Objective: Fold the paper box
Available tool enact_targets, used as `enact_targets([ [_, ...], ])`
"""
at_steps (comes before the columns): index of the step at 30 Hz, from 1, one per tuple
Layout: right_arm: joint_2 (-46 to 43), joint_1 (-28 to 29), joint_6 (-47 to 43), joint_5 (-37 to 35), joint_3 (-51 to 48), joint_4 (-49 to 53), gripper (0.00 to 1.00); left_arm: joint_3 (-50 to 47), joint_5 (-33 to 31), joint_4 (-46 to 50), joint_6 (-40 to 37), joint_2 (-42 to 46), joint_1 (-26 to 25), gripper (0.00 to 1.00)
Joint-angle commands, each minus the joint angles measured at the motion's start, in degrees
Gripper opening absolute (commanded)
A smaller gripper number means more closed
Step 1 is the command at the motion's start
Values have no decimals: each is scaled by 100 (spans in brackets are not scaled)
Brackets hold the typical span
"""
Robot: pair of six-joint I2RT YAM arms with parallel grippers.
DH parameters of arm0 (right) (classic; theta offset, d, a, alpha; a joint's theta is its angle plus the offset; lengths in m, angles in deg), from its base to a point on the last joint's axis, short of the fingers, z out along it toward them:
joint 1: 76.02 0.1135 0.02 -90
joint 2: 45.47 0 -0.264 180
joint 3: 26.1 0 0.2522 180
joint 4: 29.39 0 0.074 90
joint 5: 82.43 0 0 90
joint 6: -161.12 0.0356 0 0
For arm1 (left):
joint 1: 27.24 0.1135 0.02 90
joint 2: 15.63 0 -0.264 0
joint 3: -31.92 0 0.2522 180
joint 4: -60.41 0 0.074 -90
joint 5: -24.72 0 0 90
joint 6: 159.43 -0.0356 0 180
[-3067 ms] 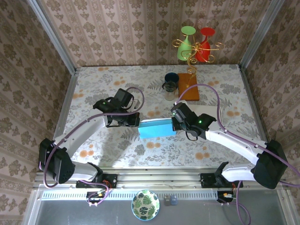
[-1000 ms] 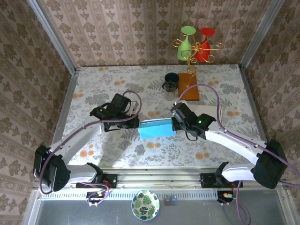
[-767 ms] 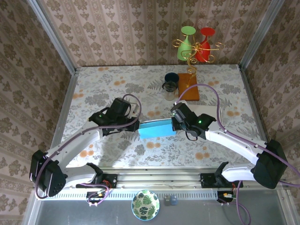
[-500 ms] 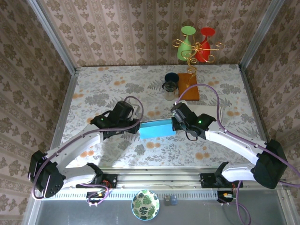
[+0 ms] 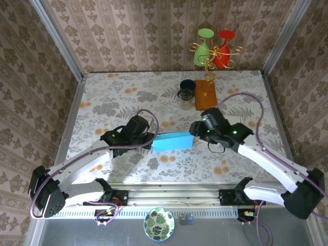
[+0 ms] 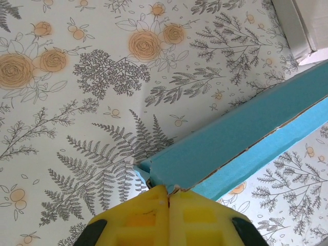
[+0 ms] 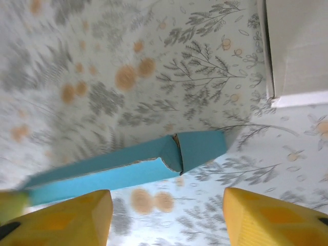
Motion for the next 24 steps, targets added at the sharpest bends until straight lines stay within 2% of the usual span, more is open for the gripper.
enact_targets([
  [1,-451,-413,2345,886,-594,-669,65,-212,-128,676,108,-132,-99,2],
  [4,-651,-568,3585,1038,-1039,-1215,70,-186,-189,711,104,-149,-141,2],
  [7,-661,-562,4294,1089,-1374,-1890,72,-191,-234,710,124,-141,-193,2],
  [18,-357,-569,4580,1327,-1725,-2635,69,-172,-279,736,139,-150,-240,2],
  [24,-183,-561,4538,1441,-1803,-2929,59,-145,-268,753,138,-165,-240,3],
])
